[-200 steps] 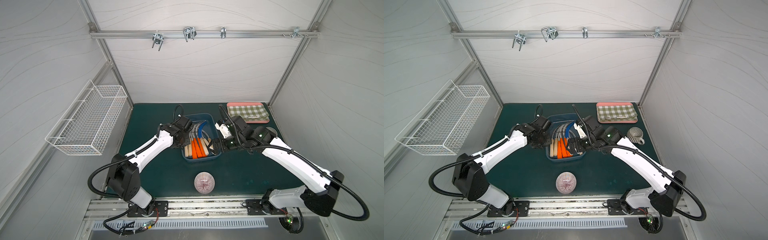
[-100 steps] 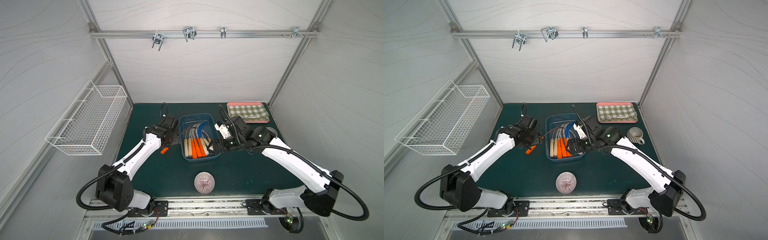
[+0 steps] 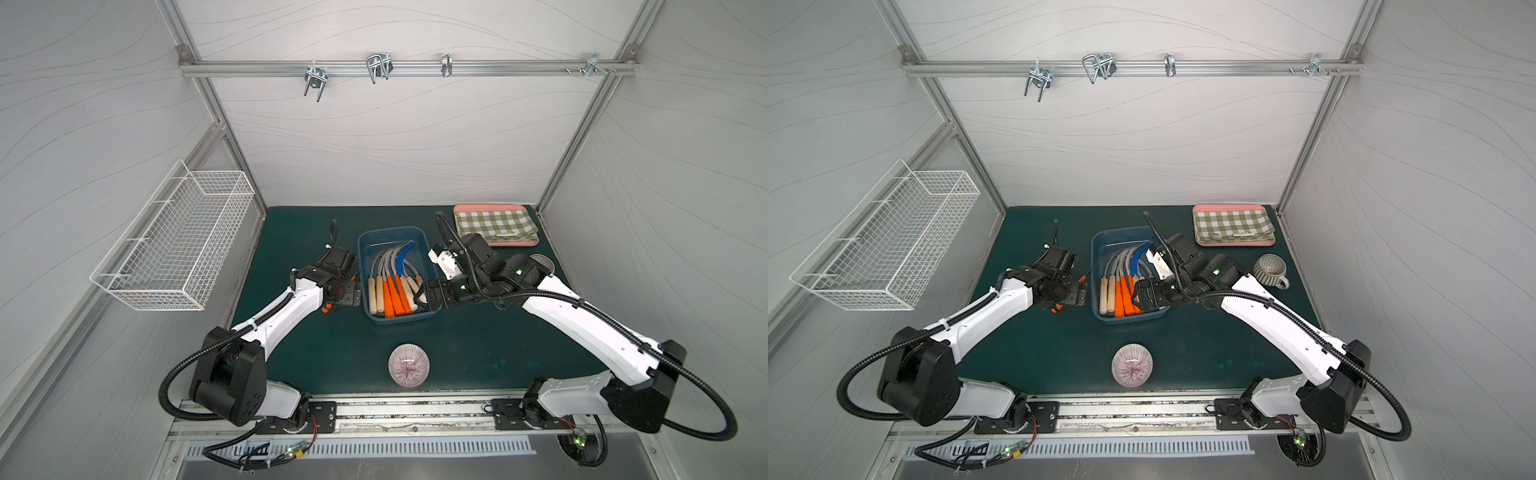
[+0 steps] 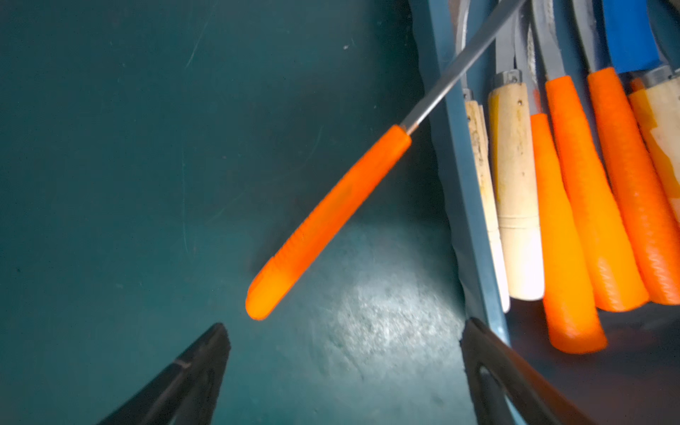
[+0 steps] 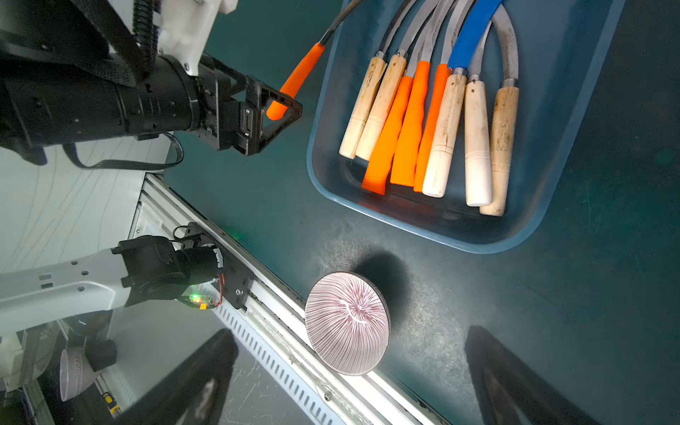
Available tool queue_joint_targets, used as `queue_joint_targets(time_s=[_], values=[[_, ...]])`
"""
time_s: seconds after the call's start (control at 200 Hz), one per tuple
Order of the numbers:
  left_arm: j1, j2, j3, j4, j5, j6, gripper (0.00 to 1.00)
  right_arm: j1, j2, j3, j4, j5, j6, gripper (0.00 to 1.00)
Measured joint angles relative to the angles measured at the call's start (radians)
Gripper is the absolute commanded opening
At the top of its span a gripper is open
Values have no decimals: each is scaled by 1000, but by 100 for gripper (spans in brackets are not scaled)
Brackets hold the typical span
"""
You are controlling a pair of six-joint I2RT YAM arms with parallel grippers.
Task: Put small sickles into storage boxes
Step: Pick up the sickle at the center of the board.
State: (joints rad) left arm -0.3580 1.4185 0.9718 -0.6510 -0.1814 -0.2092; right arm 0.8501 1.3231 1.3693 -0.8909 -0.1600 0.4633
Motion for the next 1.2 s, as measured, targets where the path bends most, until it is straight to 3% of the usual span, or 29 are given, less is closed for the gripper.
queue_joint_targets(time_s=[0.43,0.76,0.84,0.995,1.09,1.135,1.2], values=[[72,228,1,135,-3,51,79,0,0,0,-14,-7,-11,99],[72,295,74,146,-10,56,46,-1,0,0,-19,-8,-18,99],[72,304,86,147,-9,58,43,-1,0,0,-19,-9,-19,99],[72,323,102,147,-8,66,11,-1,0,0,-20,-10,-21,99],[72,321,112,145,-10,61,8,-1,0,0,-22,-10,-26,99],[72,321,113,149,-10,60,0,-1,0,0,-25,-10,-26,99],[73,315,113,146,-10,60,0,-1,0,0,-26,-10,-27,99]])
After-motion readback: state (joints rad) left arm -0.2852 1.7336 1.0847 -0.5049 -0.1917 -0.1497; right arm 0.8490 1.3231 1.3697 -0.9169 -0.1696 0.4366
